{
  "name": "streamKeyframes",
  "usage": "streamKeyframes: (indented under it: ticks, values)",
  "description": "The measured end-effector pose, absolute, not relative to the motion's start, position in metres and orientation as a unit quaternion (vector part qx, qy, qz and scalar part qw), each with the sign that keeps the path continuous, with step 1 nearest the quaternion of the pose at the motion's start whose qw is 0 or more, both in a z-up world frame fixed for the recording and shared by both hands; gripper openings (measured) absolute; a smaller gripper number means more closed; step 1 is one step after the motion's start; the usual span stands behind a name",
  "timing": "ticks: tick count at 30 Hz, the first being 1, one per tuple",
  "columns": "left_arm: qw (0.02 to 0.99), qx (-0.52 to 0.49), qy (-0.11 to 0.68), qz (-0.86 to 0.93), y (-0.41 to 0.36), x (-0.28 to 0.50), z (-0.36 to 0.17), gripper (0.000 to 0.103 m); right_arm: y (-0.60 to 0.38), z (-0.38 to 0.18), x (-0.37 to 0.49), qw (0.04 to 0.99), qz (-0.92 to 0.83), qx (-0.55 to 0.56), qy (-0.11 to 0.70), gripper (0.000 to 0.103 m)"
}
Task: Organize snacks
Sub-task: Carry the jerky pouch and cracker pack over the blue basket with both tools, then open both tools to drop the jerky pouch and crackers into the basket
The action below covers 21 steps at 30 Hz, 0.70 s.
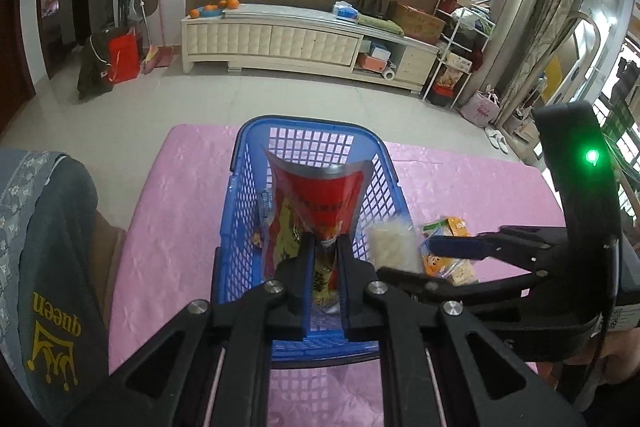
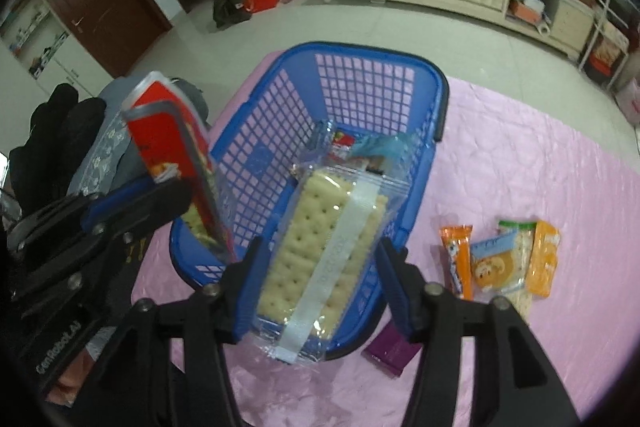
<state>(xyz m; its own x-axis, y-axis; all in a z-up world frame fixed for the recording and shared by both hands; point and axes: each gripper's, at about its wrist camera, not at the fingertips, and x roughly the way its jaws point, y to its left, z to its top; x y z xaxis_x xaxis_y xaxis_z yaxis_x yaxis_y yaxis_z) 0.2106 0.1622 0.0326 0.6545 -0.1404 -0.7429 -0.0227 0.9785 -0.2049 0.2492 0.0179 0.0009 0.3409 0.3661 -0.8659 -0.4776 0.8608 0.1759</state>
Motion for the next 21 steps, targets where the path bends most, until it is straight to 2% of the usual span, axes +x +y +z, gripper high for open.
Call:
streamKeyframes:
  ticks: [1, 3, 21]
  values:
    - [0.904, -0.097, 0.414, -0.032, 0.163, 0.210, 0.033, 0.009, 0.017, 0.002, 0.248, 0.819, 0.257, -0.057, 0.510, 0.083]
    - [0.905, -0.097, 0.414, -0.031, 0.164, 0.210, 0.035, 0.009, 0.012, 0.007, 0.245, 0.829, 0.249, -0.060, 0.497, 0.087]
    - [0.905, -0.066, 0.419, -0.034, 0.151, 0.256, 0.037, 0.010, -0.018, 0.013, 0.290, 0.839, 0.236, -0.034, 0.490, 0.089]
